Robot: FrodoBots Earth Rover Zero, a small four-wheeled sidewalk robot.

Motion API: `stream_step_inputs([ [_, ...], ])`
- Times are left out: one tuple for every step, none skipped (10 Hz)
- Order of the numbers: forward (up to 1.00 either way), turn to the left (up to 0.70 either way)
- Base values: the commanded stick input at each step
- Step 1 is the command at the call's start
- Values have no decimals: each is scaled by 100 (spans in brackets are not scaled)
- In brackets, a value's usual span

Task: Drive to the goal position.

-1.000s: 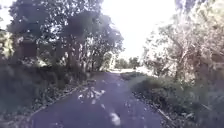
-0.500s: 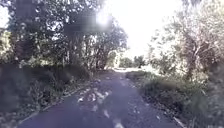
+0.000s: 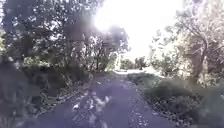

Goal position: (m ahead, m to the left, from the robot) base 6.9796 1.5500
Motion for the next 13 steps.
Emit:
stream_step_inputs([
  [50, 0],
  [50, 0],
  [50, 0],
  [50, 0],
  [50, 0],
  [50, 0],
  [50, 0],
  [50, 0],
  [50, 0],
  [50, 0],
  [50, 0],
  [50, 0],
  [50, 0],
])
